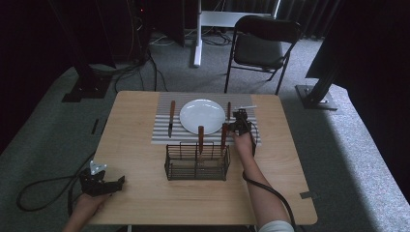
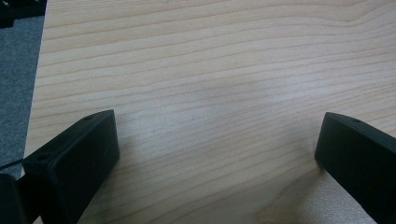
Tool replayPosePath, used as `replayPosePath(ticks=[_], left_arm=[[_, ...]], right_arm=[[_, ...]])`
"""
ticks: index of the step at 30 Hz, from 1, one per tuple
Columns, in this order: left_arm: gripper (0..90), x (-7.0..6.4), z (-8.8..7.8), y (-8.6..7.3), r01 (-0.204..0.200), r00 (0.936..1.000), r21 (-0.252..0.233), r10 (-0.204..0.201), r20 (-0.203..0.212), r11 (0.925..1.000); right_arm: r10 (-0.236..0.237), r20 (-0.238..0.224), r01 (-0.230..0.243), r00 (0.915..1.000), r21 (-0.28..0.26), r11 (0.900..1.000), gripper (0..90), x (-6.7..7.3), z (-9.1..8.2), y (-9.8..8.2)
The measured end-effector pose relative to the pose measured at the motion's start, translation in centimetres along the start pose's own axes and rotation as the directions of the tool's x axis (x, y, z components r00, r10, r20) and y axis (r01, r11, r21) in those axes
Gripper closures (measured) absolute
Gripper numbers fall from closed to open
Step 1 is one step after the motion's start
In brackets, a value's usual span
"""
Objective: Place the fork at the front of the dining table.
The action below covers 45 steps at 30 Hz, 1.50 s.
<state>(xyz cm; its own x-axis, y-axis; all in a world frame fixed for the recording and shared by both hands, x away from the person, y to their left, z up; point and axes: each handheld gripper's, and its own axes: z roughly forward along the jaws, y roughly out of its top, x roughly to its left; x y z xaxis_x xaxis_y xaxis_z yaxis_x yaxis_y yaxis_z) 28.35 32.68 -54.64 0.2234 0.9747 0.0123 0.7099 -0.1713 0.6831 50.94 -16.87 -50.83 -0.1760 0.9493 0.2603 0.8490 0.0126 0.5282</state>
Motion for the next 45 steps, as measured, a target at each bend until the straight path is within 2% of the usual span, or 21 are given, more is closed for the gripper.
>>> replayPosePath(ticks=[4,7,9,13,15,19,20,21,32,34,38,41,42,43,45], left_arm=[[0.0,0.0,0.0,0.0,0.0,1.0,0.0,0.0,0.0,1.0],[0.0,0.0,0.0,0.0,0.0,1.0,0.0,0.0,0.0,1.0],[0.0,0.0,0.0,0.0,0.0,1.0,0.0,0.0,0.0,1.0],[0.0,0.0,0.0,0.0,0.0,1.0,0.0,0.0,0.0,1.0],[0.0,0.0,0.0,0.0,0.0,1.0,0.0,0.0,0.0,1.0],[0.0,0.0,0.0,0.0,0.0,1.0,0.0,0.0,0.0,1.0],[0.0,0.0,0.0,0.0,0.0,1.0,0.0,0.0,0.0,1.0],[0.0,0.0,0.0,0.0,0.0,1.0,0.0,0.0,0.0,1.0],[0.0,0.0,0.0,0.0,-0.001,1.0,0.0,0.001,0.0,1.0],[0.0,0.0,0.0,0.0,0.0,1.0,0.0,0.0,0.0,1.0],[0.0,0.0,0.0,0.0,0.0,1.0,0.0,0.0,0.0,1.0],[0.0,0.0,0.0,0.0,0.0,1.0,0.0,0.0,0.0,1.0],[0.0,0.0,0.0,0.0,0.0,1.0,0.0,0.0,0.0,1.0],[0.0,0.0,0.0,0.0,0.0,1.0,0.0,0.0,0.0,1.0],[0.0,0.0,0.0,0.0,0.0,1.0,0.0,0.0,0.0,1.0]], right_arm=[[0.032,0.006,-0.032,0.9995,-0.028,0.999,84.9,-0.8,-0.5,-0.2],[0.042,-0.005,-0.042,0.9991,-0.029,0.999,84.8,-1.1,-0.5,-0.3],[0.055,0.01,-0.055,0.9984,-0.031,0.998,84.6,-1.8,-0.5,-0.5],[0.089,0.007,-0.089,0.996,-0.036,0.995,82.9,-2.6,-0.4,-0.9],[0.085,0.016,-0.085,0.9962,-0.032,0.996,83.0,-2.9,-0.4,-1.1],[0.096,0.004,-0.096,0.9954,-0.027,0.995,79.8,-3.1,-0.3,-1.5],[0.102,-0.02,-0.103,0.9946,-0.039,0.994,74.1,-3.3,-0.3,-1.8],[0.101,-0.029,-0.102,0.9944,-0.036,0.994,73.4,-3.3,-0.2,-1.9],[0.061,-0.056,-0.063,0.9965,-0.04,0.997,72.9,-2.5,-0.6,-3.0],[0.052,-0.081,-0.055,0.9954,-0.037,0.998,69.1,-2.4,-0.8,-3.3],[0.034,-0.085,-0.039,0.9958,-0.052,0.998,45.4,-2.6,-1.2,-3.4],[0.027,-0.088,-0.034,0.9957,-0.081,0.996,35.3,-3.0,-1.4,-3.5],[0.026,-0.086,-0.035,0.9959,-0.097,0.995,28.9,-3.2,-1.5,-3.6],[0.01,-0.086,-0.019,0.9963,-0.101,0.995,22.5,-3.2,-1.6,-3.7],[-0.026,-0.065,0.018,0.9976,-0.112,0.994,17.9,-3.3,-1.7,-3.8]])
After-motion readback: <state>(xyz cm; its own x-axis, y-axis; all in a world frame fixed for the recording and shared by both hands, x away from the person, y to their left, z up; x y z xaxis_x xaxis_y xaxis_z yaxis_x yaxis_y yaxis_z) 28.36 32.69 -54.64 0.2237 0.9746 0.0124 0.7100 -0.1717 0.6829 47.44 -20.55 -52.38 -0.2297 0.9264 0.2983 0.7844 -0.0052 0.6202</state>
